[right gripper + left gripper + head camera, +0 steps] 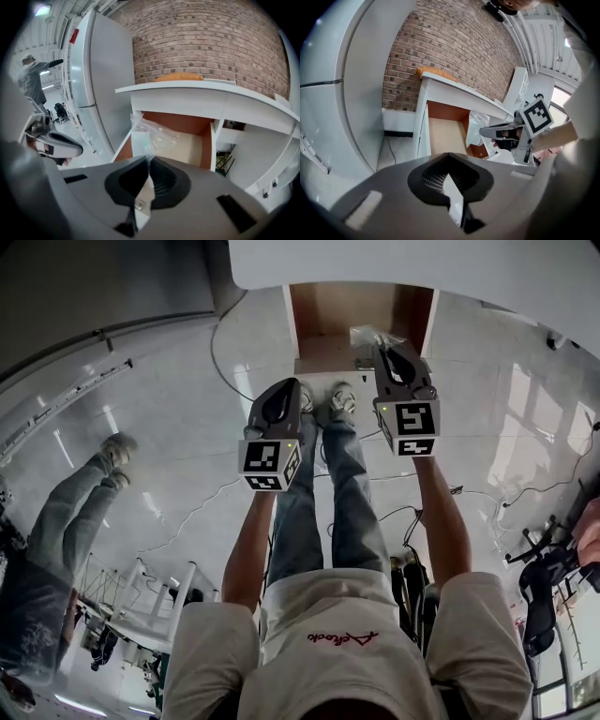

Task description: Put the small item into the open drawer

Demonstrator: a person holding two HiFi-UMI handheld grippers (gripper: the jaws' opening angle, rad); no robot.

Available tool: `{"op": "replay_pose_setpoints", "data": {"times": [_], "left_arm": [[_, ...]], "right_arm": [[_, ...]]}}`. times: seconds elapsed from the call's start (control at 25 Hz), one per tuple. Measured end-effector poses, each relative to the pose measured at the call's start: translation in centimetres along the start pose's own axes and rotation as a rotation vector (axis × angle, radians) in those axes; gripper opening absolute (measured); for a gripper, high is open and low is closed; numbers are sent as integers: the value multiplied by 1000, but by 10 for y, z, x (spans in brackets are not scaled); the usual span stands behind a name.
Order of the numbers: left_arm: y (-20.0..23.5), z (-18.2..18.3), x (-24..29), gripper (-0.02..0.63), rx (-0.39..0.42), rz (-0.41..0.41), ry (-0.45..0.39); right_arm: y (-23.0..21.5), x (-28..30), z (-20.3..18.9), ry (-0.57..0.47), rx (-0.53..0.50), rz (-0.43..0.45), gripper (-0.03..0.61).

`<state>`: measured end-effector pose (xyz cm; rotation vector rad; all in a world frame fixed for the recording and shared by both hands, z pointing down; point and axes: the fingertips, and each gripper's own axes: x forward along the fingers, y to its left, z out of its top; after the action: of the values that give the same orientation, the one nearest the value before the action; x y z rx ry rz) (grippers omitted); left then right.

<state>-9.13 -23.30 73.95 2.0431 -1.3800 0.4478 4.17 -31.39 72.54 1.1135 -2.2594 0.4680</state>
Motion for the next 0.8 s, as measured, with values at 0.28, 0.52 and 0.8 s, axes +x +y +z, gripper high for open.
{"op": "replay_pose_setpoints", "data": {"times": [0.28,0.52,0.8], "left_arm": [[6,-6,-1,8,-25,14,-3],[8,-8,-3,8,-43,19,-4],[7,-11,-6,8,-52,18,-3]], "right_arm": [[-14,39,11,14,-77,7,14],[-21,71,13,78,-226,37,14],[-16,100,-13,234,-530,120,14]]}}
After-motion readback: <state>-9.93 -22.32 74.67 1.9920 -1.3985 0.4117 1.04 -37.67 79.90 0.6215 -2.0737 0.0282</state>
